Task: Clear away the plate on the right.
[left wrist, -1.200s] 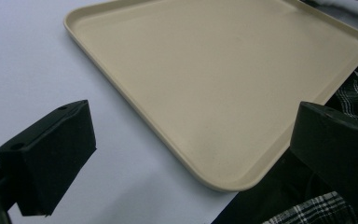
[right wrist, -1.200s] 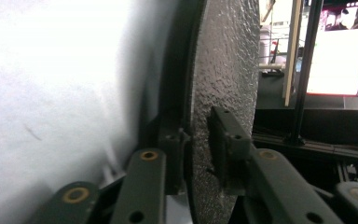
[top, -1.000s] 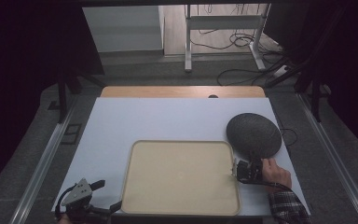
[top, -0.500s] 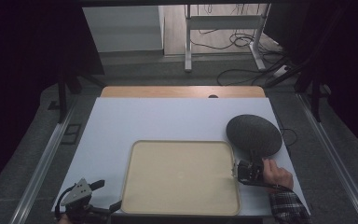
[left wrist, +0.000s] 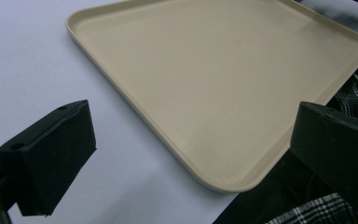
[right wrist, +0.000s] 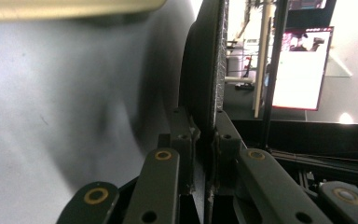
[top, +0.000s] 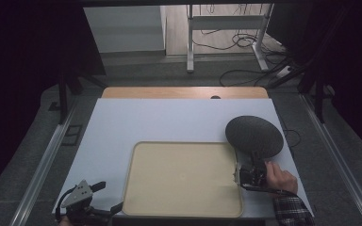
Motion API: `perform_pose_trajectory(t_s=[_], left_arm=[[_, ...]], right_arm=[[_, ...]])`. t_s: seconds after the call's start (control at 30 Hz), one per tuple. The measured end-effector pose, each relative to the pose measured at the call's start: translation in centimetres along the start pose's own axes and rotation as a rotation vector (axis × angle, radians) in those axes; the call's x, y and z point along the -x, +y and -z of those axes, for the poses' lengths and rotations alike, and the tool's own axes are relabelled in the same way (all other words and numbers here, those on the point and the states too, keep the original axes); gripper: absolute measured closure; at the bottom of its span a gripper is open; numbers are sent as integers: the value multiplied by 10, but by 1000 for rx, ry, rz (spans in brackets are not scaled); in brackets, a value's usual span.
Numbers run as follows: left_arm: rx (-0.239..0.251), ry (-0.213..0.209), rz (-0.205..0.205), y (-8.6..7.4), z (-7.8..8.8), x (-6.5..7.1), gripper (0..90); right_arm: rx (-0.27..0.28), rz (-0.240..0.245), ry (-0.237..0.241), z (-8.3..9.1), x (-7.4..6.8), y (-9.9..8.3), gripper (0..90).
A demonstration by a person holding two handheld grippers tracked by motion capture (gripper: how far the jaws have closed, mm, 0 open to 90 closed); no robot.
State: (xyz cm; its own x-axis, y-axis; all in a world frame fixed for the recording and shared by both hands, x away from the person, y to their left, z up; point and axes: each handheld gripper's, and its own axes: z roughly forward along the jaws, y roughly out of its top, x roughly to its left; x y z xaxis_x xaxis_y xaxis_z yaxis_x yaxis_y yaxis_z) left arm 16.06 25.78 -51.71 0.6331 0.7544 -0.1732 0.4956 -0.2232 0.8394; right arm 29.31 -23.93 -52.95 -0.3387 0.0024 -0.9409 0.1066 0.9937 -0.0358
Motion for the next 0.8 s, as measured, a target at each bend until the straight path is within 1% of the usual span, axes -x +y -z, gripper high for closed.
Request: perform_pose_trajectory(t_s=[0.03, 0.07, 0.1, 0.13, 0.17, 0.2, 0.3, 0.33, 0.37, 0.4, 0.43, 0.5, 0.53, 0.57, 0.6, 0.63, 0.7, 0.77, 0.8], left_arm=[[0, 0, 0, 0, 0, 0, 0], [0, 0, 1, 0, 0, 0, 0], [-2, 0, -2, 0, 0, 0, 0], [1, 0, 1, 0, 0, 0, 0], [1, 1, 1, 0, 0, 0, 0], [1, 1, 1, 0, 0, 0, 0], [2, 1, 1, 0, 0, 0, 0], [2, 1, 1, 0, 0, 1, 0], [2, 1, 1, 0, 0, 1, 0], [2, 1, 1, 0, 0, 1, 0], [2, 1, 1, 0, 0, 0, 0], [2, 1, 1, 0, 0, 0, 0], [2, 1, 1, 0, 0, 0, 0], [2, 1, 1, 0, 0, 1, 0], [2, 1, 1, 0, 0, 0, 0], [2, 1, 1, 0, 0, 0, 0], [3, 1, 2, 0, 0, 0, 0], [3, 2, 2, 0, 0, 0, 0], [3, 1, 2, 0, 0, 0, 0]], right_arm=[[37, -13, 36, 0, 1, -1, 822], [49, -13, 35, 0, 2, 0, 822], [36, -2, 39, 4, 3, 1, 822], [77, -14, 30, 4, 2, 1, 820], [49, -2, 45, 9, 4, 2, 817], [70, -8, 30, 9, 4, 2, 813], [69, -14, 30, 12, 4, 3, 806], [55, -5, 38, 15, 6, 4, 803], [68, -8, 25, 15, 6, 4, 802], [37, -7, 27, 19, 7, 5, 802], [49, 2, 31, 20, 7, 5, 802], [64, -9, 23, 22, 6, 6, 802], [86, -3, 10, 25, 8, 7, 802], [86, -3, 10, 25, 8, 7, 802], [105, -15, -14, 26, 6, 7, 803], [94, -3, 1, 30, 8, 9, 803], [109, 4, -4, 33, 9, 10, 802], [128, 2, -5, 40, 8, 14, 803], [128, 2, -5, 40, 8, 14, 803]])
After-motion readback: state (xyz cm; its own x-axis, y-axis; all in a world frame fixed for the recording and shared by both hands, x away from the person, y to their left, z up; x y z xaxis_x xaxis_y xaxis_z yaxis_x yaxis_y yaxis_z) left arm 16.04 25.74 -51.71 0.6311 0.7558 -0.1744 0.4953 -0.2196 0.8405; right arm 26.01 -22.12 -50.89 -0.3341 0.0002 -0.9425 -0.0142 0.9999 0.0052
